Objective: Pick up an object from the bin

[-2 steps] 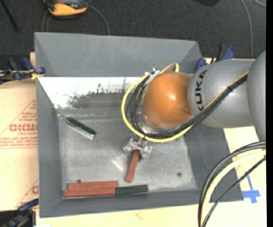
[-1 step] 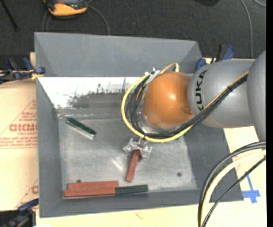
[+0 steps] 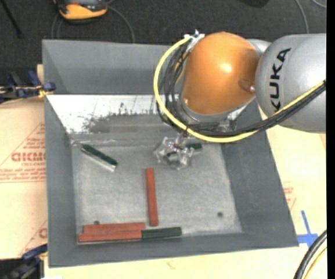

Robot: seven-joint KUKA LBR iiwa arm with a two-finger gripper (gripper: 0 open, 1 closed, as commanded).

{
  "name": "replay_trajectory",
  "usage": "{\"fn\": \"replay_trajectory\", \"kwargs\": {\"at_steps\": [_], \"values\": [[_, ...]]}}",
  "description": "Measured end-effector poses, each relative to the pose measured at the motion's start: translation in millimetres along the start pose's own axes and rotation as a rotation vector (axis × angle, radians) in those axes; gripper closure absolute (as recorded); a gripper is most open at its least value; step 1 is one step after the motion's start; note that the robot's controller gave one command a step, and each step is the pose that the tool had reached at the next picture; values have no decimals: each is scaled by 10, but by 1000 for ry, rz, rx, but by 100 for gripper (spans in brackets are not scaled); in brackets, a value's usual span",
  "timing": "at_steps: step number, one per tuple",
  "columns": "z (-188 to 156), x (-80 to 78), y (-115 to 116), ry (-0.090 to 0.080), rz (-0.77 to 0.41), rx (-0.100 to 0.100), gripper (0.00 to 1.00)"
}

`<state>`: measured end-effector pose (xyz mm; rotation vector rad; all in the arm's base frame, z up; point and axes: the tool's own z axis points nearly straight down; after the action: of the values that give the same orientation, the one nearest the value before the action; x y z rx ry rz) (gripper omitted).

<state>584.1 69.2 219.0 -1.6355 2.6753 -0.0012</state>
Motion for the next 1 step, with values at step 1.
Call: {"fn": "replay_trajectory", "kwargs": {"at_steps": [1], "values": [[7, 0, 6, 0, 0, -2, 100]]}}
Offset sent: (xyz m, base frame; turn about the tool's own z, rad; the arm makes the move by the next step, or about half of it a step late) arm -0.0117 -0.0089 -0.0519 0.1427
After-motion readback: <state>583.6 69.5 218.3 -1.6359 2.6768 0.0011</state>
